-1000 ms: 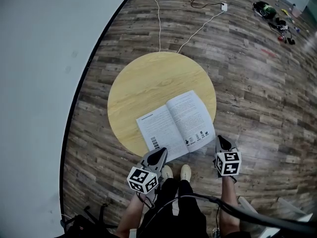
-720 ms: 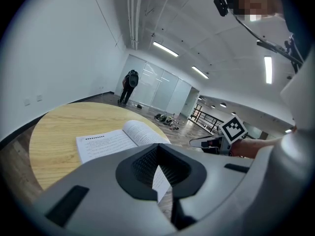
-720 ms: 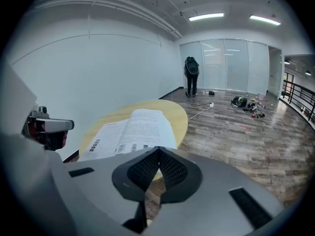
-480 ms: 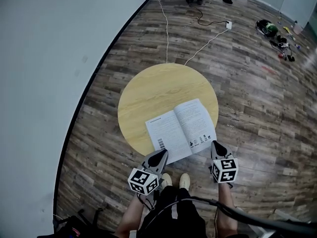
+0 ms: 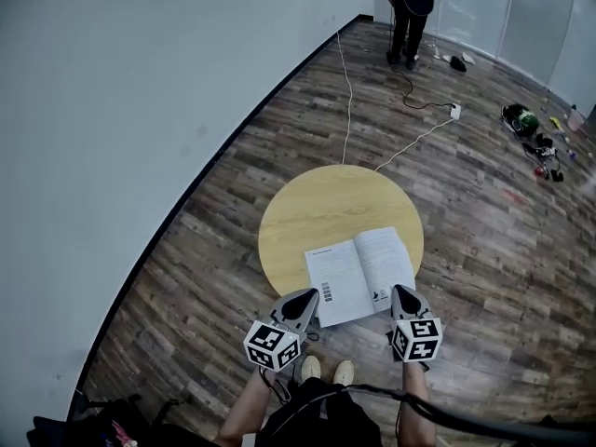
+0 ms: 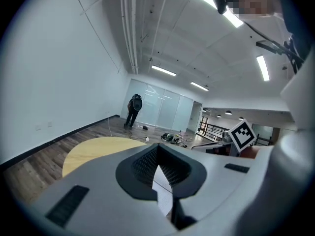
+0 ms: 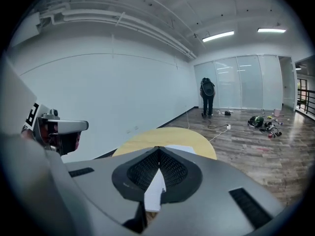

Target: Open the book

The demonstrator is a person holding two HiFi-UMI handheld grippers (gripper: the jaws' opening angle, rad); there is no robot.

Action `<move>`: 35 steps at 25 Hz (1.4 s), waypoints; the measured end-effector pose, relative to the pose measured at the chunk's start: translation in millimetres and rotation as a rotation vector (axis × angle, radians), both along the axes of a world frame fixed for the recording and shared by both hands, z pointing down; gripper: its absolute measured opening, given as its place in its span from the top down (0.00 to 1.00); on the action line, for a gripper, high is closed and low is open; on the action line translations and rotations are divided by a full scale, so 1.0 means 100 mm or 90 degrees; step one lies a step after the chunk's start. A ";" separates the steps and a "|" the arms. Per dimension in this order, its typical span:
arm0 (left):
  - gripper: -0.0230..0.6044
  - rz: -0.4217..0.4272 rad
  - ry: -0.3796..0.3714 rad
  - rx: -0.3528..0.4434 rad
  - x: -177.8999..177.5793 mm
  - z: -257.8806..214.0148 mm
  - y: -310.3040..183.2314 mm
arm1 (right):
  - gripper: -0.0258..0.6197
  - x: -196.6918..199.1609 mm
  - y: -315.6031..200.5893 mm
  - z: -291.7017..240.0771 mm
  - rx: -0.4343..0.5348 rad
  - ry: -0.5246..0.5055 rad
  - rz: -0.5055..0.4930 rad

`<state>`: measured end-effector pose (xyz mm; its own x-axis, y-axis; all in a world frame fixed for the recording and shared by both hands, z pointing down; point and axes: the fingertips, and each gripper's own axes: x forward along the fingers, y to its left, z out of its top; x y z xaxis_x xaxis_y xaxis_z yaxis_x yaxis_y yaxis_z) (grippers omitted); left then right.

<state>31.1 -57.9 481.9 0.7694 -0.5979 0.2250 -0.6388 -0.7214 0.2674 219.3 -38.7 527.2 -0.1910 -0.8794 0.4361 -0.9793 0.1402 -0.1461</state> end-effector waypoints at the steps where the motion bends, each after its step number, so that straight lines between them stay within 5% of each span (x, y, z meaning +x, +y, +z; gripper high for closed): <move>1: 0.97 -0.006 0.004 0.010 -0.04 -0.10 0.00 | 0.96 -0.07 -0.01 -0.11 0.012 -0.001 -0.007; 16: 0.97 -0.123 0.004 0.133 -0.89 -1.09 -0.13 | 0.96 -1.17 -0.18 -1.34 0.165 0.002 -0.134; 35: 0.97 -0.115 0.020 0.142 -0.94 -1.15 -0.03 | 0.96 -1.54 -0.04 -1.51 0.171 0.015 -0.178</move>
<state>-63.3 -61.4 366.5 0.6503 -0.7580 0.0510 -0.7564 -0.6398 0.1365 65.7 -42.3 376.4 -0.4329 -0.8779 0.2047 -0.9002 0.4330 -0.0466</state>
